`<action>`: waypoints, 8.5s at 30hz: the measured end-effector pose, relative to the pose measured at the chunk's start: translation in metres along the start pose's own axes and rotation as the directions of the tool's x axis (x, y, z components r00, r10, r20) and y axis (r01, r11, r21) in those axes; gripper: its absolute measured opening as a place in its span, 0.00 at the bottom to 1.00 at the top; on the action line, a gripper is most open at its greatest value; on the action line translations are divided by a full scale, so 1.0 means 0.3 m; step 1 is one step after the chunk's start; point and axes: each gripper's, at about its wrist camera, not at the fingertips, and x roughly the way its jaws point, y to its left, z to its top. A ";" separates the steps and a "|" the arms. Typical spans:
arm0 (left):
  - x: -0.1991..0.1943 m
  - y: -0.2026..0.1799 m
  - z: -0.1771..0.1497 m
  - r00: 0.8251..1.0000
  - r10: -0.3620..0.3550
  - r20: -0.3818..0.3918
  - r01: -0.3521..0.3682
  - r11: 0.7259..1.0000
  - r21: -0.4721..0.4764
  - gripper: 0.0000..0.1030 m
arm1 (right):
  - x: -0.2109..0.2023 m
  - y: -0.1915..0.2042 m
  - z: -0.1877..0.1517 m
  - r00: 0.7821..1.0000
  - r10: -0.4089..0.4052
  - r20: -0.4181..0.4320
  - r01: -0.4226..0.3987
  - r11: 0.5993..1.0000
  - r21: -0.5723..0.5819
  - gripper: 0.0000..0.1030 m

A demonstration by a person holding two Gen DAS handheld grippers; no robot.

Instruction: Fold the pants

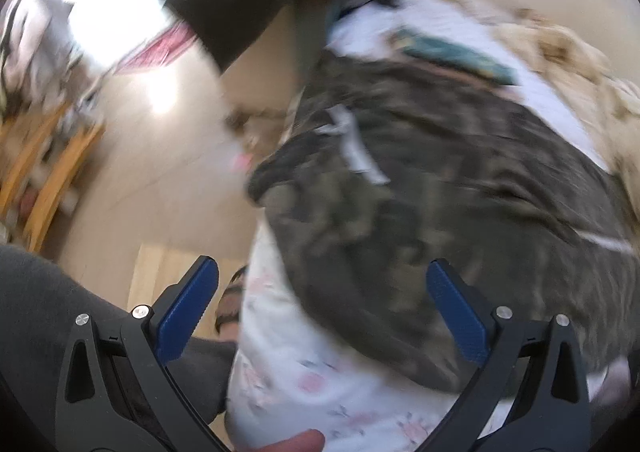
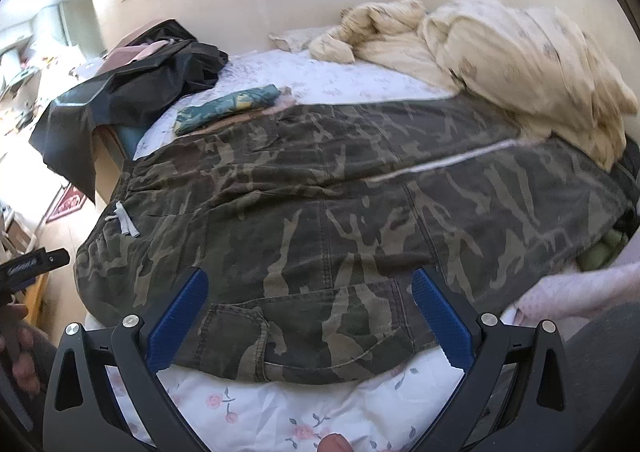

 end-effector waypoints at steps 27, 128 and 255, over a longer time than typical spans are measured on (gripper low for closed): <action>0.225 0.133 0.118 0.984 -0.084 -0.160 0.030 0.950 -0.311 0.03 | 0.144 -0.171 0.071 0.981 0.071 -0.178 -0.029 0.973 0.229 1.00; 0.509 -0.339 1.137 0.993 0.071 0.097 -0.061 0.993 -0.101 0.02 | 1.106 -1.062 1.458 0.679 -0.724 -0.123 0.699 0.689 -0.194 0.07; 0.501 -0.301 0.740 1.000 0.027 -0.015 -0.025 0.997 0.070 0.82 | 1.327 -0.658 1.021 0.950 -0.269 -0.160 0.235 0.951 -0.201 0.61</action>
